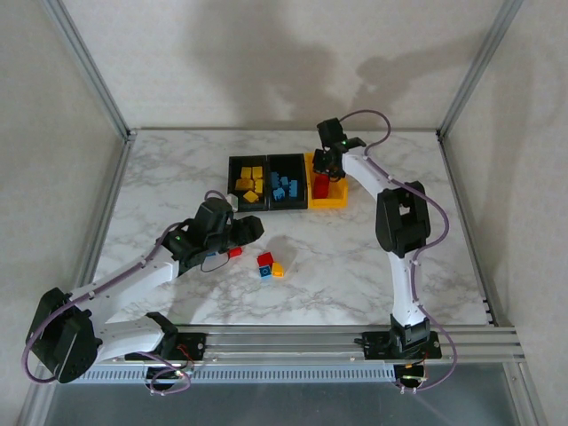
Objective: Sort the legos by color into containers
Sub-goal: Place the lego in the container, then pick up the lego from the center of the table.
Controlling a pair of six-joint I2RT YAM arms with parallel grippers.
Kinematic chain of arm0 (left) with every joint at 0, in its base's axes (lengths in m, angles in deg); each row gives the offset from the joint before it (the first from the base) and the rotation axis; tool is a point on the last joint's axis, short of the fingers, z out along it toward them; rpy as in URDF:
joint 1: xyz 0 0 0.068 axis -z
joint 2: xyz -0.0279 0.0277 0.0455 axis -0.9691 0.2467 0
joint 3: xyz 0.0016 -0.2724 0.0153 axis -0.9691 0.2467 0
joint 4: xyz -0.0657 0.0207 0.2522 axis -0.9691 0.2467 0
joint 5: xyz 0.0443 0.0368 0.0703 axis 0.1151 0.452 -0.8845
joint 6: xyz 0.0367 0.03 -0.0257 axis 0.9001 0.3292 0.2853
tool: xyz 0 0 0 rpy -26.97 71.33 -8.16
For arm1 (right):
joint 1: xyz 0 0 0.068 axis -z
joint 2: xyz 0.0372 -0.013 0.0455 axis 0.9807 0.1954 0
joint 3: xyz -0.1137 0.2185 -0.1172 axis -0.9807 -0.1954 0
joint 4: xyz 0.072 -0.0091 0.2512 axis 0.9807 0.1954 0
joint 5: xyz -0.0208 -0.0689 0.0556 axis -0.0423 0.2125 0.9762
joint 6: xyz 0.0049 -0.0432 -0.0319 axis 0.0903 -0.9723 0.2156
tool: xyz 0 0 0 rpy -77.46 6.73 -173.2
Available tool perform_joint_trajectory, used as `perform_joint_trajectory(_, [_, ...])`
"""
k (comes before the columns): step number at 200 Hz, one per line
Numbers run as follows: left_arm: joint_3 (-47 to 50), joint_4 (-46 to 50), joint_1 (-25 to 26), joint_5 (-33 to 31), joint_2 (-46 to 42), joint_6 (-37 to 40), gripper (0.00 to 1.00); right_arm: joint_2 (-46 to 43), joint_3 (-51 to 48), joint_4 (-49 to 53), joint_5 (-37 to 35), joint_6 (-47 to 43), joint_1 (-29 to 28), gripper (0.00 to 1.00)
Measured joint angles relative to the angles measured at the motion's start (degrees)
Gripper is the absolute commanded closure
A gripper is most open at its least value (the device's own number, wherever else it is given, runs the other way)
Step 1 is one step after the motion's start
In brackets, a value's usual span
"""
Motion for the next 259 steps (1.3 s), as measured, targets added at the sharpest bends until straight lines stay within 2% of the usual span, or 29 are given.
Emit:
perform_joint_trajectory(19, [0.0, 0.1, 0.1, -0.3, 0.0, -0.3, 0.39, 2.1, 2.7, 0.9, 0.1, 0.0, 0.5, 0.68])
perform_joint_trajectory(33, [0.0, 0.1, 0.2, -0.4, 0.0, -0.5, 0.39, 3.3, 4.2, 1.4, 0.1, -0.4, 1.0, 0.60])
perform_joint_trajectory(48, [0.0, 0.1, 0.3, -0.6, 0.0, -0.6, 0.39, 3.8, 5.0, 2.0, 0.1, -0.7, 1.2, 0.56])
perform_joint_trajectory(85, [0.0, 0.1, 0.3, -0.9, 0.0, -0.9, 0.39, 3.6, 5.9, 2.5, 0.1, -1.0, 1.3, 0.55])
perform_joint_trajectory(97, [0.0, 0.2, 0.4, -0.9, 0.0, -1.0, 0.39, 3.0, 5.4, 2.3, 0.3, -1.1, 1.3, 0.50])
perform_joint_trajectory(142, [0.3, 1.4, 0.4, -2.3, -2.3, -2.4, 0.37, -9.9, -7.8, -0.3, 1.6, -1.9, 0.3, 0.40])
perform_joint_trajectory(193, [3.3, 4.4, 0.3, -2.8, -8.1, -5.1, 0.32, -28.2, -23.5, -4.9, 4.6, -4.4, -6.2, 0.37])
perform_joint_trajectory(221, [6.0, 6.3, -0.3, -2.1, -11.8, -7.1, 0.31, -32.3, -30.3, -5.7, 6.4, -5.0, -11.2, 0.35])
perform_joint_trajectory(259, [10.8, 9.2, -2.5, -1.1, -17.4, -10.0, 0.30, -32.9, -36.0, -5.9, 7.7, -4.8, -18.9, 0.32])
